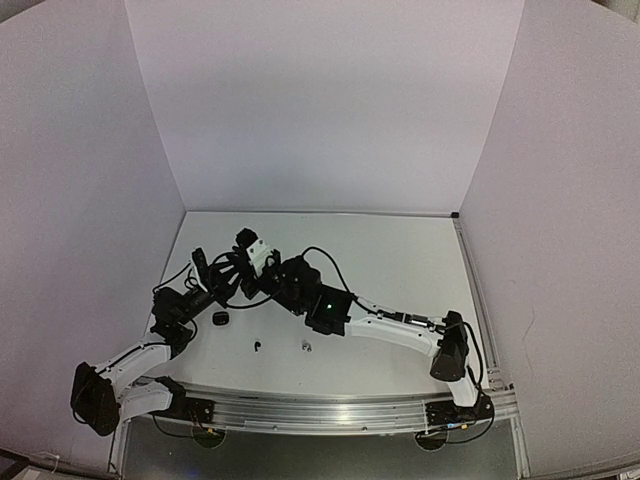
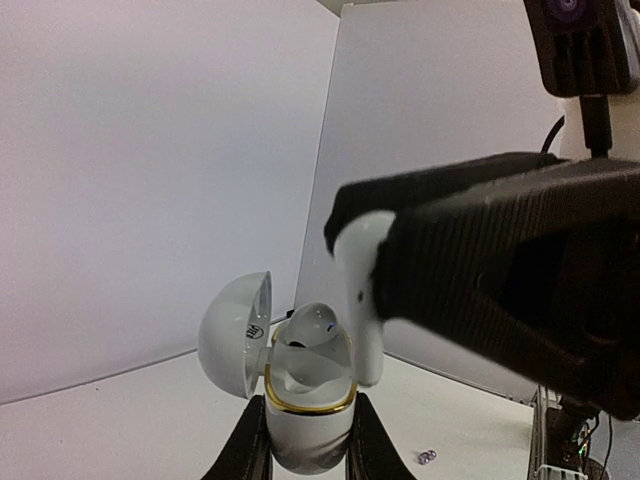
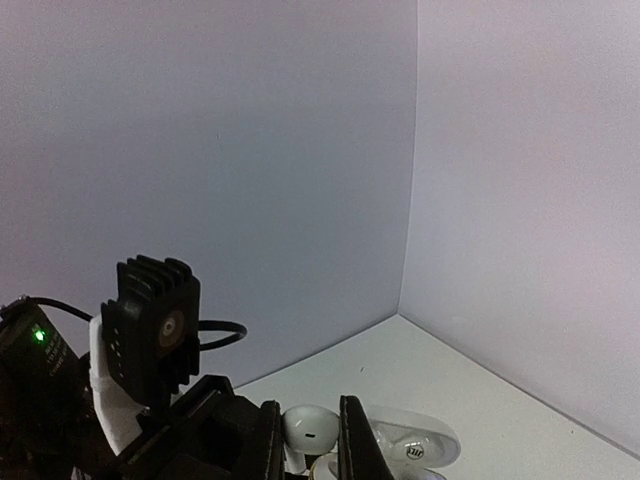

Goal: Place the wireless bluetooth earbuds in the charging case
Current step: Insert the left earbud into the left side groove of the charging case.

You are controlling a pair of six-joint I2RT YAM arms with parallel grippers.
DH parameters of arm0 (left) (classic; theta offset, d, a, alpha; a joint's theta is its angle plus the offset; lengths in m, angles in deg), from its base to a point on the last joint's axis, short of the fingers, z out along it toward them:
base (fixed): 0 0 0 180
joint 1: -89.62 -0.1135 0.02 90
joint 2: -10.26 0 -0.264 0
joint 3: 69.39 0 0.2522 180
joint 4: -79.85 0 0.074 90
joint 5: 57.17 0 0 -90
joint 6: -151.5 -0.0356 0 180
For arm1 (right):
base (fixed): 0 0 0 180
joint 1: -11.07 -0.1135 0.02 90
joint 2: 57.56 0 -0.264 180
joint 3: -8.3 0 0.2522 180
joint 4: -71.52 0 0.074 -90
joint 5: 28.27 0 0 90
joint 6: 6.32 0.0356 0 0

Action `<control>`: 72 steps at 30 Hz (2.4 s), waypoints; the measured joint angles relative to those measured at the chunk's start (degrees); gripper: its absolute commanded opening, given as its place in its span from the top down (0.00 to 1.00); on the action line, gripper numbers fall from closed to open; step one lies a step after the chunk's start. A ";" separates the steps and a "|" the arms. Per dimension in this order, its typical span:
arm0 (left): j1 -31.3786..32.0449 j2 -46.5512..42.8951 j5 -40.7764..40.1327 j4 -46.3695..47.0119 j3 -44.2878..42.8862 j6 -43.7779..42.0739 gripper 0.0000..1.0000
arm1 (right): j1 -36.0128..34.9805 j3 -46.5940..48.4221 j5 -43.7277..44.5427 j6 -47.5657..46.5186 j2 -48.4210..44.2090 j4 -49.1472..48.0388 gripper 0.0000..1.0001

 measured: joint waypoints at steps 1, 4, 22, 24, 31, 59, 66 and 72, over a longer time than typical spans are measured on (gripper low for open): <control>0.00 0.00 -0.01 0.01 0.00 0.22 1.00 | 0.01 -0.45 0.12 -0.02 0.00 0.01 1.00; 0.00 0.00 -0.04 0.02 0.00 0.63 1.00 | 0.07 -1.44 0.65 -0.04 0.00 0.02 1.00; 0.00 0.00 -1.05 0.00 0.11 0.77 1.00 | 1.40 -0.41 1.27 -0.11 1.81 -1.05 1.00; 0.00 0.00 -1.32 -0.02 0.11 0.77 1.00 | 1.40 -0.41 1.34 -0.24 2.01 -1.23 1.00; 0.02 0.00 -2.19 0.00 0.13 0.75 1.00 | 1.42 -0.44 1.51 -0.24 2.03 -1.43 1.00; 0.22 0.00 -4.51 -0.64 0.50 0.36 1.00 | 1.42 -1.71 1.20 -0.15 2.03 -1.02 0.72; 0.22 0.00 -4.33 -0.59 0.50 0.36 1.00 | 1.42 -0.43 0.19 -0.03 2.03 1.15 0.60; 0.22 0.00 -3.93 -0.64 0.50 0.38 1.00 | 1.42 1.35 -0.85 -0.18 2.03 2.75 0.48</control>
